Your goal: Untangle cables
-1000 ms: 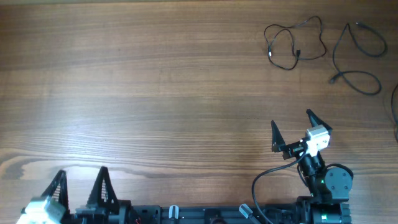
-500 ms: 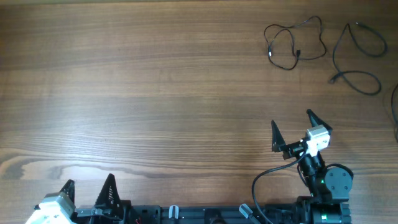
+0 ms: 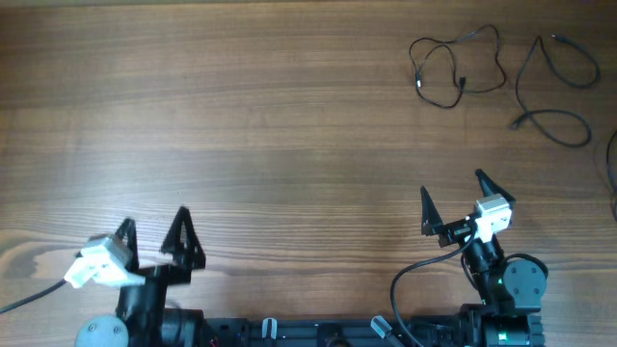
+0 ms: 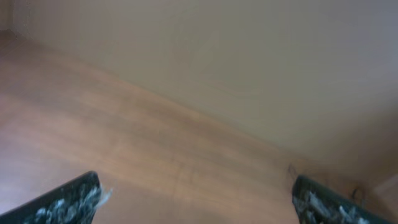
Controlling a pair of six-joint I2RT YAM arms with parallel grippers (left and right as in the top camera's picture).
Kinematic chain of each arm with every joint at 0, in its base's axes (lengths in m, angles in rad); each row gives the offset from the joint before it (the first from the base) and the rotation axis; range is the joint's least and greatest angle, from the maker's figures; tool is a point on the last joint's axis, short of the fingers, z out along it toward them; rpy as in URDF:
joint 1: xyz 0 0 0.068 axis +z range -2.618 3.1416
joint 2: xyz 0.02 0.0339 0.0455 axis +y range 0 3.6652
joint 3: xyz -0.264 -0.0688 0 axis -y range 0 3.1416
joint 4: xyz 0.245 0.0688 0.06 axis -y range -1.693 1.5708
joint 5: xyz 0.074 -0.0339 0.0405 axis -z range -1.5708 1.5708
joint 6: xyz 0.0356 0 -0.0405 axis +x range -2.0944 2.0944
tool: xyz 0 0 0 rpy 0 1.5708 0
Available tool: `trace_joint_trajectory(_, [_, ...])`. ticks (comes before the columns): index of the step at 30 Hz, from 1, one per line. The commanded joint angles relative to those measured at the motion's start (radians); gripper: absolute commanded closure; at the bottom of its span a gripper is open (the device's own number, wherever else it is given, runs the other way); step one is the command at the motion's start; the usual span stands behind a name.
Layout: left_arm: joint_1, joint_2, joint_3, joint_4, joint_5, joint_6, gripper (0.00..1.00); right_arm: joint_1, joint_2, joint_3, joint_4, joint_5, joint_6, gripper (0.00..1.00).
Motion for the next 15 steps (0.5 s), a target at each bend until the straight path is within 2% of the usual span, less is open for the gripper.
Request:
trace_joint_trajectory(1, [0.004, -0.005, -0.182, 0.185, -0.01, -0.036, 0.0, 0.004, -0.011, -0.003, 0.002, 0.013, 0.006, 0.0])
trace_joint_trajectory(5, [0.004, -0.005, -0.34, 0.371, -0.01, -0.026, 0.0, 0.004, -0.011, -0.003, 0.002, 0.013, 0.006, 0.0])
trace_joint_trajectory(9, [0.004, -0.005, -0.455, 0.481, -0.005, -0.013, 0.0, 0.004, -0.011, -0.003, 0.002, 0.013, 0.006, 0.0])
trace_joint_trajectory(12, [0.004, -0.005, -0.515, 0.529, 0.082, 0.139, 0.0, 0.004, -0.011, -0.003, 0.002, 0.013, 0.006, 0.0])
trace_joint_trajectory(15, [0.004, -0.005, -0.541, 0.549, 0.103, 0.159, 0.0, 0.004, -0.011, -0.003, 0.003, 0.013, 0.006, 0.0])
